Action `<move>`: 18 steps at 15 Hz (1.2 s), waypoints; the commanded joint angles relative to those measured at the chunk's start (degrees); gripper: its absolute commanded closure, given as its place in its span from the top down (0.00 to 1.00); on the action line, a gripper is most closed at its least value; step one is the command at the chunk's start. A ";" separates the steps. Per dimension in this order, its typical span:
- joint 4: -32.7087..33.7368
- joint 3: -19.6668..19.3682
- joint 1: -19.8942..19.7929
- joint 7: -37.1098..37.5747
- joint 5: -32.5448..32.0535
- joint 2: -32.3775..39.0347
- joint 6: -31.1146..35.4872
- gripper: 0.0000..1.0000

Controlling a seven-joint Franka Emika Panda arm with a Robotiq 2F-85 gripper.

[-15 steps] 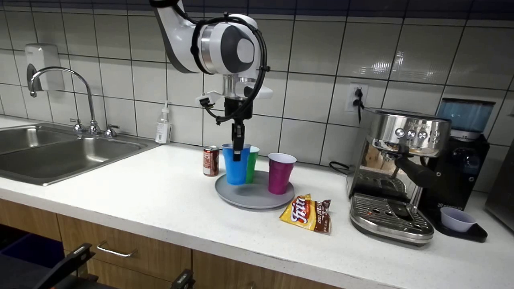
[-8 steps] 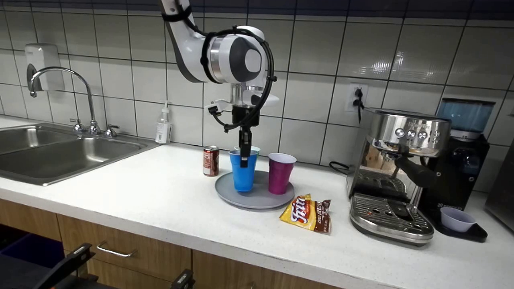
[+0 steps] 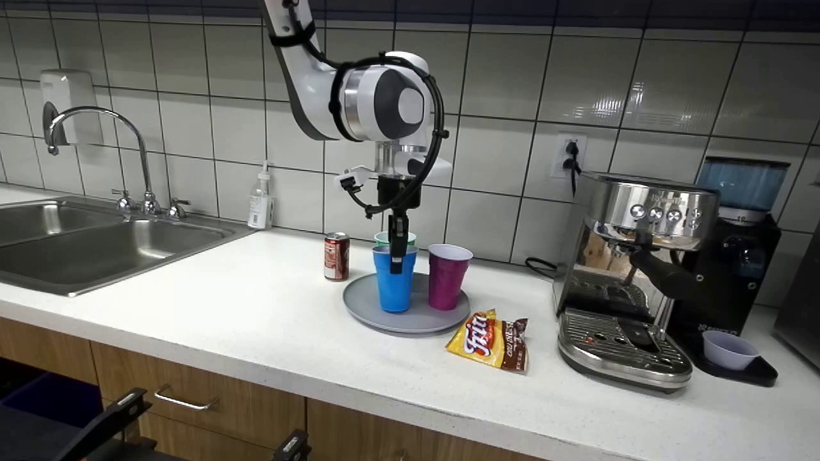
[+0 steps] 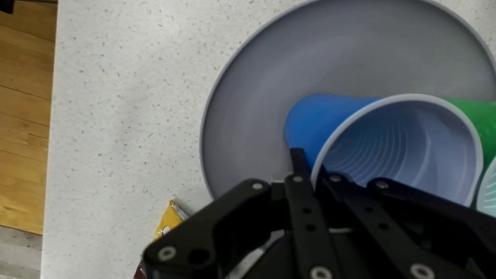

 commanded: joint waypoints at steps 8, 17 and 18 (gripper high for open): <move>1.50 -0.48 0.37 0.90 0.70 0.54 -2.21 0.17; -0.41 -1.21 0.31 1.03 0.42 -1.21 -1.88 0.87; -0.76 -1.28 0.28 0.95 0.45 -1.56 -1.81 0.96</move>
